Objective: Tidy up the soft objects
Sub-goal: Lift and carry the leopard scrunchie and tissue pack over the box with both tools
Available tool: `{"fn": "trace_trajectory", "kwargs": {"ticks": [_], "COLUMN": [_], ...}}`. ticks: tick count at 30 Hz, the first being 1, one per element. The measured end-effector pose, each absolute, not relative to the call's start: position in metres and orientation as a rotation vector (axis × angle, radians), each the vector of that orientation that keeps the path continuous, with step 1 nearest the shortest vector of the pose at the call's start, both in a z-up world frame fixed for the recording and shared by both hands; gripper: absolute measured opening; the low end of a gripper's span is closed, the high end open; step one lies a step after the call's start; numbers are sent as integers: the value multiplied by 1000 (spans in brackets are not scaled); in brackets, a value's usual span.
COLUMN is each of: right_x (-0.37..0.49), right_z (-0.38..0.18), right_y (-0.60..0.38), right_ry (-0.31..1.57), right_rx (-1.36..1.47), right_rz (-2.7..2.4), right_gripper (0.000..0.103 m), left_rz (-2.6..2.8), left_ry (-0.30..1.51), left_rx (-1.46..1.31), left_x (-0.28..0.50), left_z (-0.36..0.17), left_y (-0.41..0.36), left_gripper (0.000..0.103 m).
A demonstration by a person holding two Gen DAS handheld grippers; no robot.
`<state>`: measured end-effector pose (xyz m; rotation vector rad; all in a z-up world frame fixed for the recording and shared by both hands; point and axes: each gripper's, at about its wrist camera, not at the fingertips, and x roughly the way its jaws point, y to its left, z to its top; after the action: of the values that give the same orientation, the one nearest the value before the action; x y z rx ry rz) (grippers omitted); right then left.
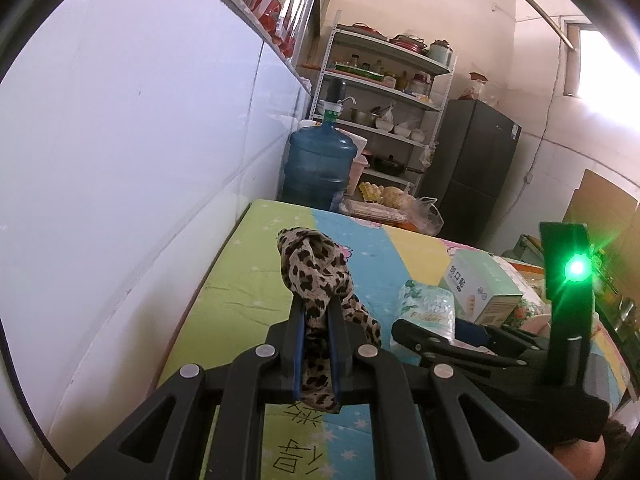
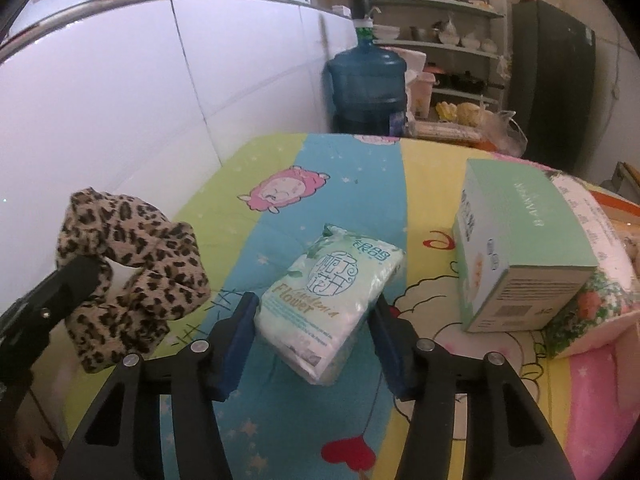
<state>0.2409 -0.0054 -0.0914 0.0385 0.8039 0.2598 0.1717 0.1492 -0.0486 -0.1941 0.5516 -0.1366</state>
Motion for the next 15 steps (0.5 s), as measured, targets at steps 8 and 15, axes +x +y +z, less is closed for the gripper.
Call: {"fn": "trace_trajectory", "kwargs": {"ticks": [8, 15], "right_x": [219, 198], "right_z": [-67, -47], "right_y": [-20, -40], "right_ry": [745, 692], "right_rx": [42, 45], "right_rz": [271, 263], "right_gripper": [57, 57], "left_rz": [-151, -176], "left_ry": [526, 506], "left_rx": [-175, -157], "left_x": [161, 148], "left_z": [-38, -27], "left_y": [140, 117], "left_gripper": [10, 10]}}
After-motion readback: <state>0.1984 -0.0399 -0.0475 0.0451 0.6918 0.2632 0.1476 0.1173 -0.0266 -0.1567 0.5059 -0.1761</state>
